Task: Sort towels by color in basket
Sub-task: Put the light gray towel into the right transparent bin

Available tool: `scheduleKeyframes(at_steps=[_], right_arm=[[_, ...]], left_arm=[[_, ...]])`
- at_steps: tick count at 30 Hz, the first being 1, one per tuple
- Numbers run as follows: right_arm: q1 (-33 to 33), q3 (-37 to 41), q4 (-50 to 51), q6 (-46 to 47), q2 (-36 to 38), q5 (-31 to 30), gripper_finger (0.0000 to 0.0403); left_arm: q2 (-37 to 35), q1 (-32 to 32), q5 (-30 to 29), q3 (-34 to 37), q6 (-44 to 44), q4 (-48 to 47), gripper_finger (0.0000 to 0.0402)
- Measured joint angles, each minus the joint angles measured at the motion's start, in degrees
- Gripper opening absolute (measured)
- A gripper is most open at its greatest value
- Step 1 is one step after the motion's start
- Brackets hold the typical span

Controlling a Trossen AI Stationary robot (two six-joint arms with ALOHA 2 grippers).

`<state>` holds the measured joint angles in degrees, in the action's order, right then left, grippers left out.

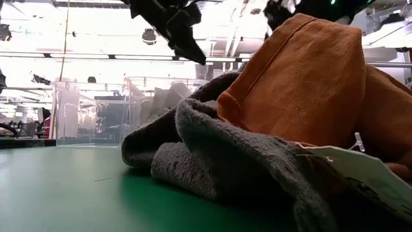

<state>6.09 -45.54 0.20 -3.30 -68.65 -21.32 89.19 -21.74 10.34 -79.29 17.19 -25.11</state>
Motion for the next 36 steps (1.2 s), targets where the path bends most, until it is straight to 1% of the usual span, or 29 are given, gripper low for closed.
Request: scheduleKeyframes(at_steps=[4, 8, 11, 17, 19, 22, 25, 26, 29, 30, 32, 36], right_arm=[[-2.96, 0.0, -4.84, -2.57, 1.81, -2.58, 0.0021], [-5.21, 0.0, -7.85, -4.74, 2.25, -4.05, 0.0021], [-6.41, 0.0, -10.66, -6.26, 2.29, -4.78, 0.0021], [-8.33, 0.0, -15.13, -9.06, 1.93, -5.1, 0.0021], [-8.77, 0.0, -15.59, -9.13, 1.72, -6.77, 0.0021], [-8.83, 0.0, -15.55, -9.21, 1.54, -7.44, 0.0021], [-8.82, 0.0, -15.58, -9.21, 1.52, -7.53, 0.0021], [-8.73, 0.0, -15.44, -9.23, 1.52, -7.99, 0.0021], [-8.68, 0.0, -14.18, -9.26, 1.52, -10.81, 0.0021], [-8.61, 0.0, -13.91, -9.26, 1.52, -11.23, 0.0021], [-8.55, 0.0, -14.01, -9.27, 1.52, -11.41, 0.0021], [-9.28, 0.0, -14.47, -10.63, 1.52, -10.69, 0.0024]], left_arm=[[-0.03, 2.66, -0.16, 2.34, -0.2, 11.09, 0.0149], [-0.02, 4.61, -1.37, 2.74, -0.95, 16.99, 0.0149], [-0.04, 5.83, -1.64, 2.74, -1.63, 19.24, 0.0149], [0.66, 7.74, -1.58, 2.67, -3.42, 19.95, 0.0149], [1.03, 7.9, -1.38, 2.66, -4.5, 19.2, 0.0151], [2.7, 8.29, -1.0, 2.56, -5.51, 20.0, 0.0167], [3.98, 8.44, -0.91, 2.75, -6.13, 19.52, 0.0199], [4.51, 8.58, -0.45, 2.63, -6.15, 20.93, 0.0211], [4.8, 8.64, -0.09, 2.76, -6.43, 21.0, 0.0242], [5.42, 8.74, -0.05, 2.7, -5.89, 22.61, 0.025], [6.08, 9.01, 0.38, 2.52, -5.42, 24.82, 0.0262], [7.64, 9.41, 4.48, 2.61, -3.94, 28.14, 0.0267]])
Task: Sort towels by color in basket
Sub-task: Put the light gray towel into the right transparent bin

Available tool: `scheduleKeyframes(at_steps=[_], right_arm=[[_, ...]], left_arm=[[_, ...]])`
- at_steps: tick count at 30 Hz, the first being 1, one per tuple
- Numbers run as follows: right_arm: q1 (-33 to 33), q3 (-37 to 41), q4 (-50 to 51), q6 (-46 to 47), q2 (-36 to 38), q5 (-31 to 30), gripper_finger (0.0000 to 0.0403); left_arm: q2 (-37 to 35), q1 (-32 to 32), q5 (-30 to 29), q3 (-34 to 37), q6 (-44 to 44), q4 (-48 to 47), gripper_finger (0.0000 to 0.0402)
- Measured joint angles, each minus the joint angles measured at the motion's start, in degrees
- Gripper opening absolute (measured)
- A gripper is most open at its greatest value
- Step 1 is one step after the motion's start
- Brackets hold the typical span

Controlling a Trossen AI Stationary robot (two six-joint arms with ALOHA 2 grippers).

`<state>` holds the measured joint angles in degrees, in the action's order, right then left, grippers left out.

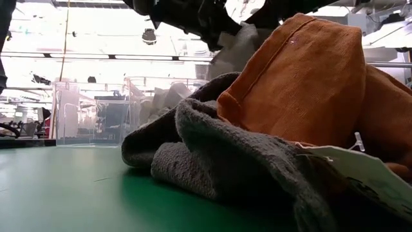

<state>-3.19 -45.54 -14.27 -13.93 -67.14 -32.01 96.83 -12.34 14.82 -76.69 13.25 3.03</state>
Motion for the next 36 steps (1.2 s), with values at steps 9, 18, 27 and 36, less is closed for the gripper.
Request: scheduleKeyframes(at_steps=[9, 18, 27, 36], right_arm=[[-1.82, 0.0, -1.93, -1.81, -0.03, 8.04, 0.0029], [-2.66, 0.0, -5.49, -1.8, -0.04, 10.05, 0.003], [-3.53, 0.0, -4.85, -2.5, -0.04, 14.19, 0.0034], [-3.47, 0.0, -1.2, -1.14, -0.04, 13.14, 0.0093]], left_arm=[[0.57, 0.2, 0.45, -0.07, 1.98, 5.91, 0.0267], [0.91, 1.36, 1.54, -0.07, 6.75, 6.84, 0.0246], [0.93, 1.84, -3.16, -0.07, 9.06, 6.33, 0.0083], [0.93, 0.19, -4.97, -0.07, 5.44, 3.45, 0.0006]])
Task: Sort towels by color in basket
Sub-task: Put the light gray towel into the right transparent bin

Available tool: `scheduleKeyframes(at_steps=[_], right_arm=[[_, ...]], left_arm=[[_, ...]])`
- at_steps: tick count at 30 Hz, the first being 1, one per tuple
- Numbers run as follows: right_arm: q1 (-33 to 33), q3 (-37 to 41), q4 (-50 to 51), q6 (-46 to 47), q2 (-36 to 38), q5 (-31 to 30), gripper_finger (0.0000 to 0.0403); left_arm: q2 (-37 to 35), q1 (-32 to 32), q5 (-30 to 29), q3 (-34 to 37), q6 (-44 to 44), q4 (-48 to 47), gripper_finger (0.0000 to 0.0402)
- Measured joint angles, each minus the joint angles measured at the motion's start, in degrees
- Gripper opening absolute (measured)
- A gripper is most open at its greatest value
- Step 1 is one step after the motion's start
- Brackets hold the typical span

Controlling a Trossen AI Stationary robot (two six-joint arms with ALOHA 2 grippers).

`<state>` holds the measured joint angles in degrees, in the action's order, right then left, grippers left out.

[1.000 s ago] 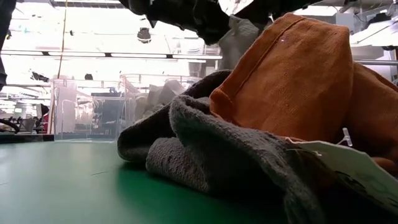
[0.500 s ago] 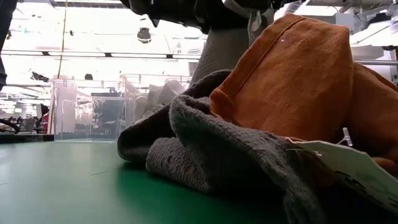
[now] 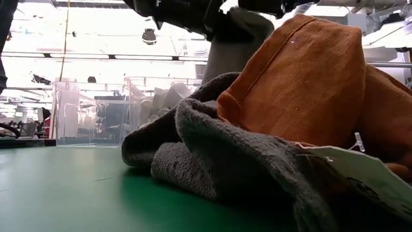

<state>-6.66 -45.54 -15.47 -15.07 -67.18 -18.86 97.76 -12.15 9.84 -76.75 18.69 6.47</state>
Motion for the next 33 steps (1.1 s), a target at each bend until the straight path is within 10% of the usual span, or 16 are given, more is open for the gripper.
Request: scheduleKeyframes(at_steps=[12, 27, 33], right_arm=[[-0.91, 0.0, 6.76, 2.14, 4.91, -13.46, 0.0222], [-1.46, -0.02, 9.94, 6.05, 7.56, -14.19, 0.0222], [-1.46, -0.02, 10.2, 6.05, 7.41, -14.19, 0.0222]], left_arm=[[-9.78, -1.26, -1.47, 0.07, 1.64, -1.39, 0.0005], [-17.72, -3.04, -30.75, -0.02, 20.14, -1.01, 0.0003], [-14.21, -5.59, -33.04, 0.0, 14.4, -9.7, 0.0003]])
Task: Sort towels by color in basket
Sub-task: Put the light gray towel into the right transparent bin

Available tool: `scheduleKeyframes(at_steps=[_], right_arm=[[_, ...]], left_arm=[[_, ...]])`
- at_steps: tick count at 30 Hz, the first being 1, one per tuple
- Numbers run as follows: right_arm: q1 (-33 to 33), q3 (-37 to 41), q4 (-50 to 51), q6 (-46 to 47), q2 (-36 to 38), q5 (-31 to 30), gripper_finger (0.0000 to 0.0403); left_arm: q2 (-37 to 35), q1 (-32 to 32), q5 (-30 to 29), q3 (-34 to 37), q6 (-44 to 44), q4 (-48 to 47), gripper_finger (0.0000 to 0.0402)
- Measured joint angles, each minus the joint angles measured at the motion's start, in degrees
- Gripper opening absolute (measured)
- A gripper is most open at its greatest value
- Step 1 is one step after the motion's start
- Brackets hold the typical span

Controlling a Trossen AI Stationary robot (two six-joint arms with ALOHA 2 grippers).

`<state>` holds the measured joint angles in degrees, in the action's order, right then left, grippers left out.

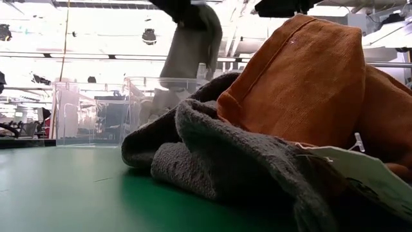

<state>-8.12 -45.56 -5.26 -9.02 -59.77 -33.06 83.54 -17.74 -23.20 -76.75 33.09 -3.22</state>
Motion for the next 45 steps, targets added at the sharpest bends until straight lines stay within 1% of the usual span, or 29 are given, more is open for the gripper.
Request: scheduleKeyframes(at_steps=[3, 6, 10, 15, 19, 23, 24, 26, 30, 32, 34, 37, 42, 45], right_arm=[[0.0, 0.0, 1.02, 0.0, 0.0, 0.0, 0.0222], [0.0, 0.0, 1.43, 0.17, 0.0, 0.0, 0.0222], [0.0, 0.0, 1.81, 0.72, 0.0, 0.0, 0.0222], [0.0, 0.0, 1.99, 2.25, 0.0, 0.02, 0.0222], [0.0, 0.0, 2.03, 2.6, -0.25, 0.02, 0.0222], [0.38, 0.0, 1.94, 2.6, -0.57, 0.02, 0.0222], [0.41, 0.0, 1.97, 2.62, -0.59, 0.02, 0.0222], [0.8, 0.0, 1.89, 2.64, -0.57, 0.02, 0.0222], [0.83, 0.0, 1.9, 3.02, -0.57, 0.02, 0.0222], [0.81, 0.0, 1.84, 3.02, -0.57, 0.02, 0.0222], [0.81, 0.0, 1.87, 3.02, -0.57, 0.02, 0.0222], [0.82, 0.0, 1.84, 3.02, -0.57, 0.02, 0.0222], [0.82, 0.0, 1.84, 3.02, -0.57, 0.02, 0.0222], [0.82, 0.0, 1.87, 3.02, -0.57, 0.03, 0.0222]], left_arm=[[1.06, -0.34, -4.38, 0.0, -2.02, -4.57, 0.0003], [1.06, -0.33, -8.51, 0.0, -5.79, -12.37, 0.0003], [0.98, -0.34, -8.84, 0.0, -13.12, -22.24, 0.0005], [0.77, 0.1, -8.94, 0.0, -18.65, -32.09, 0.0008], [0.25, 1.28, -8.98, 0.0, -19.62, -39.88, 0.0009], [0.16, 2.15, -8.29, 0.0, -17.08, -49.03, 0.0009], [0.09, 2.33, -7.48, 0.0, -16.03, -51.06, 0.001], [-0.09, 2.41, -3.5, 0.0, -13.9, -52.95, 0.001], [0.01, 2.41, 11.88, 0.0, -8.05, -52.99, 0.001], [-0.01, 2.45, 16.45, 0.0, -5.28, -51.57, 0.001], [-0.01, 2.4, 17.63, 0.0, -4.97, -48.62, 0.001], [-0.01, 0.96, 18.11, 0.0, -8.77, -43.34, 0.001], [0.09, -4.62, 23.77, 0.0, -18.03, -36.28, 0.0011], [1.53, -7.84, 24.46, -0.02, -21.31, -35.64, 0.0011]])
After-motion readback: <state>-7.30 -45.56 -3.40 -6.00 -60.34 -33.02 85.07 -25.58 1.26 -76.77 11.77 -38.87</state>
